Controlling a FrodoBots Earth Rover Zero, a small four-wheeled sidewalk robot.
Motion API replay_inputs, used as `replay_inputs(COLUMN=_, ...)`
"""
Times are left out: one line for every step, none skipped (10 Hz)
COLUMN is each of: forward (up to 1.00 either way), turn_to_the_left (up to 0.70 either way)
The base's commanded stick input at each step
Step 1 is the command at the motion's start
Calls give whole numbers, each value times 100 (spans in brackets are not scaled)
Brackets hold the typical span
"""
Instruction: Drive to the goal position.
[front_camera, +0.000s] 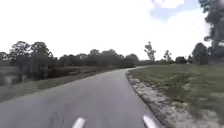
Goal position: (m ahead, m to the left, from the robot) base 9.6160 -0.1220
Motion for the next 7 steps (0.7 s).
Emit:
replay_inputs(forward=85, turn_to_the_left=0)
replay_inputs(forward=85, turn_to_the_left=0)
replay_inputs(forward=85, turn_to_the_left=0)
replay_inputs(forward=85, turn_to_the_left=0)
replay_inputs(forward=85, turn_to_the_left=0)
replay_inputs(forward=85, turn_to_the_left=0)
replay_inputs(forward=85, turn_to_the_left=0)
